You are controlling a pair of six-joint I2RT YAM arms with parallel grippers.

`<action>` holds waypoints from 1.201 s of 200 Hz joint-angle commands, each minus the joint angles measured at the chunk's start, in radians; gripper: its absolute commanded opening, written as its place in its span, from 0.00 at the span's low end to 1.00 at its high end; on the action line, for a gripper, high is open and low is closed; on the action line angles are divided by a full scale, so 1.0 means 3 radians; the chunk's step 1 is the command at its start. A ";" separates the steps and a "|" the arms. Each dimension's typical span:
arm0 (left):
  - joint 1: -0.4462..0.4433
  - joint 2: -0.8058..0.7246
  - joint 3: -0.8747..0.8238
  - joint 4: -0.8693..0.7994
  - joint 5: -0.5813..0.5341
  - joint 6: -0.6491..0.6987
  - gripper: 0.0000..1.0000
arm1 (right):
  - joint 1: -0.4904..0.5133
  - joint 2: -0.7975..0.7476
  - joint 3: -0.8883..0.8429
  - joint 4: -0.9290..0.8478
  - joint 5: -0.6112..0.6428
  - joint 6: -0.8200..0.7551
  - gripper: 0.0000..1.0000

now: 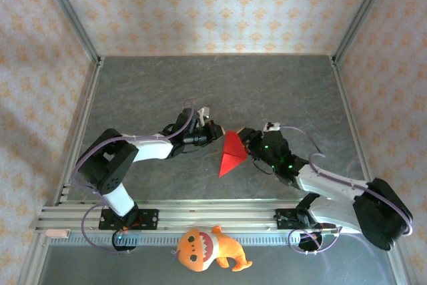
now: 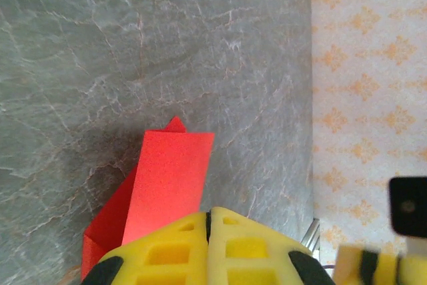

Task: Fold a paper plane with a square sheet of paper (pick it up from the middle)

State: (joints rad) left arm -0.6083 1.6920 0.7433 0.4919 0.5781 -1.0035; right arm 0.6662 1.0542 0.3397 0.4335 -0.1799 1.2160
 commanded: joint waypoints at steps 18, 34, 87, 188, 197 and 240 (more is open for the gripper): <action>-0.0114 0.0271 0.0184 0.0044 0.0107 0.0005 0.00 | -0.0321 -0.0005 -0.0267 -0.0238 -0.0205 -0.0340 0.24; -0.0123 0.0367 0.0202 0.0043 0.0108 -0.0017 0.00 | -0.0354 0.0089 -0.0222 -0.0265 -0.0303 -0.0424 0.24; -0.0120 0.0652 0.0191 0.0021 -0.0003 -0.0090 0.00 | -0.0496 0.0409 -0.0161 -0.0102 -0.0792 -0.0668 0.34; -0.0117 0.0712 0.0034 0.0116 0.0026 -0.0061 0.00 | -0.0799 0.1051 0.0142 -0.0416 -0.1510 -0.1268 0.43; -0.0115 0.0713 0.0034 0.0113 0.0026 -0.0061 0.00 | -0.0799 0.1098 0.0172 -0.0420 -0.1557 -0.1299 0.43; -0.0115 0.0715 0.0037 0.0111 0.0057 -0.0046 0.00 | -0.0802 0.1238 0.0274 -0.0256 -0.1783 -0.1403 0.38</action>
State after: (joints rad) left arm -0.6434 1.8912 0.7750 0.5144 0.5945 -1.0218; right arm 0.4290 1.4059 0.3790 0.3302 -0.6586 0.8436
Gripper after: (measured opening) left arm 0.047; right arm 0.401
